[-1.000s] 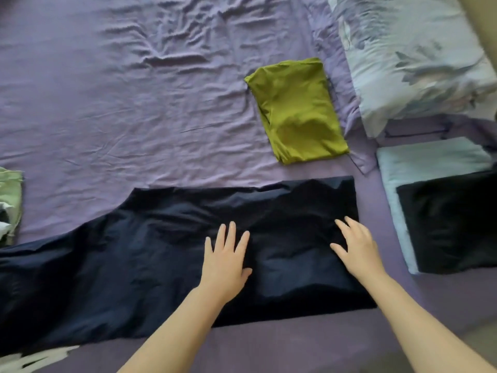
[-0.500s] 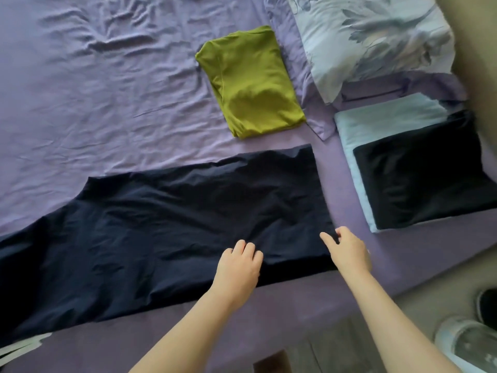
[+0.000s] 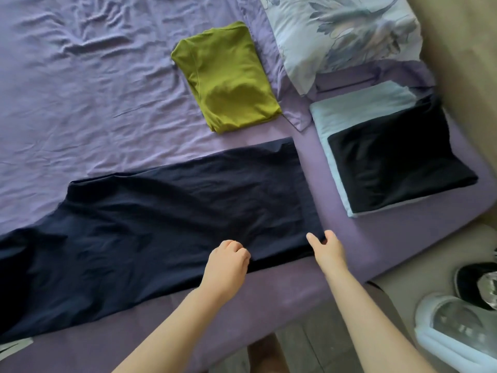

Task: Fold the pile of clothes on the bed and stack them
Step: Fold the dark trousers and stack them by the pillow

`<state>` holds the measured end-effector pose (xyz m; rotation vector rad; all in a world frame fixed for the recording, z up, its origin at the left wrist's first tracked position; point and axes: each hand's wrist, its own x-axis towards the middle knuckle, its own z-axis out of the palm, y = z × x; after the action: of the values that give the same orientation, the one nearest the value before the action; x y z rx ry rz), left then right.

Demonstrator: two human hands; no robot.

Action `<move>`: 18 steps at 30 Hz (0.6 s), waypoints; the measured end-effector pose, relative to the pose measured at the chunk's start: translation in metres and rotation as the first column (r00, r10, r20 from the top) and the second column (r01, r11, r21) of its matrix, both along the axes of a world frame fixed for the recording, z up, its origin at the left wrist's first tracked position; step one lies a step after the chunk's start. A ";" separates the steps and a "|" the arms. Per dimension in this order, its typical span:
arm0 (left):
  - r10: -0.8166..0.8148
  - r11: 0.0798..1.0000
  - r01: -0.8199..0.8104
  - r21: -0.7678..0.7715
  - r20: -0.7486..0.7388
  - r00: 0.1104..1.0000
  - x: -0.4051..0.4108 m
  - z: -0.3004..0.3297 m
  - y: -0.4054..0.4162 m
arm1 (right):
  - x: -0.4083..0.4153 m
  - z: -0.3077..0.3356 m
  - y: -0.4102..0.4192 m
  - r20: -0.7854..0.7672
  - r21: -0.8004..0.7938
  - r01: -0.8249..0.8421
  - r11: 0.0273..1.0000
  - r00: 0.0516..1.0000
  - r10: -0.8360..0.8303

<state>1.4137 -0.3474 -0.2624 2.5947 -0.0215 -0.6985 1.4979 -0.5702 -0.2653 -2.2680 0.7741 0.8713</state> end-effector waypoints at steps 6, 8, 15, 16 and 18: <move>0.006 0.994 -0.003 0.109 -0.028 1.000 -0.001 0.004 -0.014 | -0.001 0.006 -0.006 0.083 0.155 -0.055 0.986 0.996 0.042; -0.006 0.992 0.012 0.126 -0.050 0.999 0.004 0.003 -0.020 | 0.007 0.013 -0.014 0.189 0.196 -0.043 0.980 0.982 0.005; -0.034 0.987 0.048 0.155 -0.092 0.995 0.030 -0.001 -0.040 | 0.018 0.007 -0.024 0.157 0.092 -0.018 0.996 0.988 0.003; -0.038 0.984 0.055 0.172 -0.097 0.995 0.032 0.000 -0.041 | 0.020 0.007 -0.024 0.174 0.070 -0.021 0.997 0.985 0.008; -0.054 0.976 0.078 0.205 -0.120 0.991 0.034 0.000 -0.042 | 0.024 0.007 -0.024 0.177 0.089 0.040 0.995 0.983 -0.055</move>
<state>1.4480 -0.3895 -0.2621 2.7595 0.0007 -0.9175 1.5220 -0.5942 -0.2585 -2.2075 0.6931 0.6548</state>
